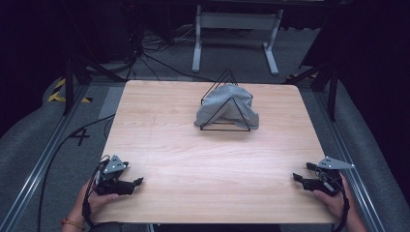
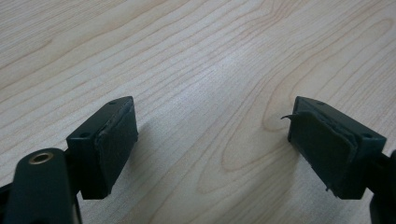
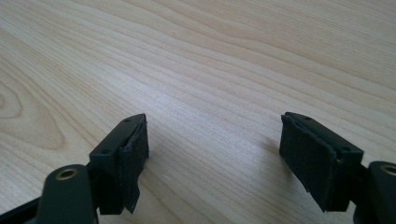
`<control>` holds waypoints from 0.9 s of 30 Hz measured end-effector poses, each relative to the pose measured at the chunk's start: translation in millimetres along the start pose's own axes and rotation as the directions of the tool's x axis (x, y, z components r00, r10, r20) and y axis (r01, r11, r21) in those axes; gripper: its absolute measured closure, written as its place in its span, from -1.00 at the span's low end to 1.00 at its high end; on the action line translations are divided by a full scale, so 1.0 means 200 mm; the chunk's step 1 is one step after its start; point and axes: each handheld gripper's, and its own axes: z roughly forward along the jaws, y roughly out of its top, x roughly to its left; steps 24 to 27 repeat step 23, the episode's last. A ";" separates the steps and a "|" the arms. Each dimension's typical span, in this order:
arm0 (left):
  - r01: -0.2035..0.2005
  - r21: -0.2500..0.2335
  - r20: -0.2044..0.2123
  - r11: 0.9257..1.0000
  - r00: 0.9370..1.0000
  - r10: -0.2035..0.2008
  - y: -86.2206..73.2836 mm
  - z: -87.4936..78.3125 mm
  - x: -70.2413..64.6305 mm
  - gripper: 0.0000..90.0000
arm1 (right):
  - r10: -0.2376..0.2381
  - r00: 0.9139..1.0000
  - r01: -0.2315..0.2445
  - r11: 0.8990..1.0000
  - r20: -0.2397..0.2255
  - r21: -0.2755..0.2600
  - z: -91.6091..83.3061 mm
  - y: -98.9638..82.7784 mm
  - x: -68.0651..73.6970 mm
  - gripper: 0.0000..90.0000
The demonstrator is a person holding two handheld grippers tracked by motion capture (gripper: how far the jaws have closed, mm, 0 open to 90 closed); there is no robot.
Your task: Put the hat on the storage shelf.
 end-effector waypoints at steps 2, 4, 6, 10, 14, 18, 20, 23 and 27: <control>-0.001 0.000 0.000 1.000 1.000 0.001 0.00 0.00 0.00 -0.64 | 0.000 1.000 0.000 1.000 0.001 0.000 0.00 0.00 0.00 -0.47; 0.000 0.000 0.000 1.000 1.000 0.000 0.00 0.00 0.00 -0.64 | 0.001 1.000 -0.001 1.000 0.001 0.001 0.00 0.00 0.00 -0.47; 0.000 0.001 0.000 1.000 1.000 0.000 0.00 0.00 0.00 -0.64 | 0.001 1.000 -0.001 1.000 0.001 0.001 0.00 0.00 0.00 -0.48; 0.001 0.001 0.001 1.000 1.000 -0.001 0.00 0.00 0.00 -0.66 | 0.022 1.000 -0.022 1.000 0.016 0.003 0.00 0.00 0.00 -0.56; 0.001 0.001 0.002 1.000 1.000 -0.001 0.00 0.00 0.00 -0.66 | 0.022 1.000 -0.022 1.000 0.016 0.003 0.00 0.00 0.00 -0.56; 0.002 0.005 0.000 1.000 1.000 -0.002 0.00 0.00 0.00 -0.66 | 0.023 1.000 -0.023 1.000 0.013 0.003 0.00 0.00 0.00 -0.56; 0.003 0.003 0.001 1.000 1.000 -0.003 0.00 0.00 0.00 -0.66 | 0.021 1.000 -0.021 1.000 0.014 0.004 0.00 0.00 0.00 -0.56; 0.009 0.006 0.001 1.000 1.000 -0.009 0.00 0.00 0.00 -0.66 | 0.023 1.000 -0.023 1.000 0.014 0.008 0.00 0.00 0.00 -0.56; 0.009 0.006 0.001 1.000 1.000 -0.009 0.00 0.00 0.00 -0.66 | 0.023 1.000 -0.023 1.000 0.014 0.008 0.00 0.00 0.00 -0.56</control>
